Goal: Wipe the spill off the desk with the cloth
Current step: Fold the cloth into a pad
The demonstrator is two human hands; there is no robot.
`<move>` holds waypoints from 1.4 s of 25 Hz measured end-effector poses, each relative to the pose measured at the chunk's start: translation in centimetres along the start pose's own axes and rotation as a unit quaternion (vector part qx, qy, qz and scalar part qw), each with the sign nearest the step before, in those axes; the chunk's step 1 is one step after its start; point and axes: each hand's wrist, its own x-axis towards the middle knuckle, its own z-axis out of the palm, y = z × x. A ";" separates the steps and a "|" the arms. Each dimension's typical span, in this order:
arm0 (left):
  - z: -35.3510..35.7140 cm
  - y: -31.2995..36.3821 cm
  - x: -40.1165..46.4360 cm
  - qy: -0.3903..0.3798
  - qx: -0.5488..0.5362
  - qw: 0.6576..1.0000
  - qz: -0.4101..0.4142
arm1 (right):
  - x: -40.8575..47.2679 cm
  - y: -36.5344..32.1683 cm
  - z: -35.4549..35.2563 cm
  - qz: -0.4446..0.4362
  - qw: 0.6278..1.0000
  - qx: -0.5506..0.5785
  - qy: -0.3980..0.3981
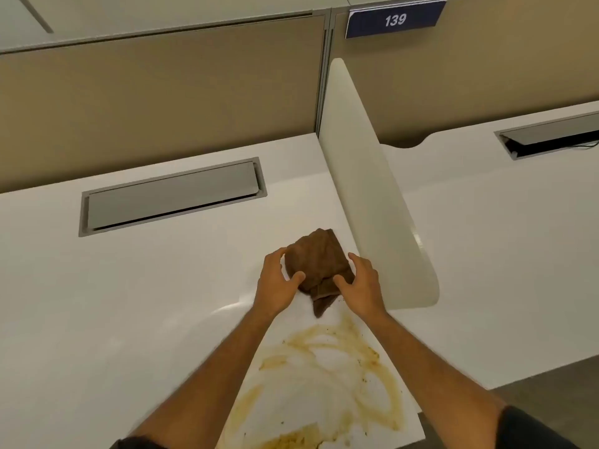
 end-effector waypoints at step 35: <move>-15.8 3.3 -19.7 -0.069 -0.087 0.988 0.106 | -21.6 -10.8 -0.5 -0.178 0.982 0.046 -0.053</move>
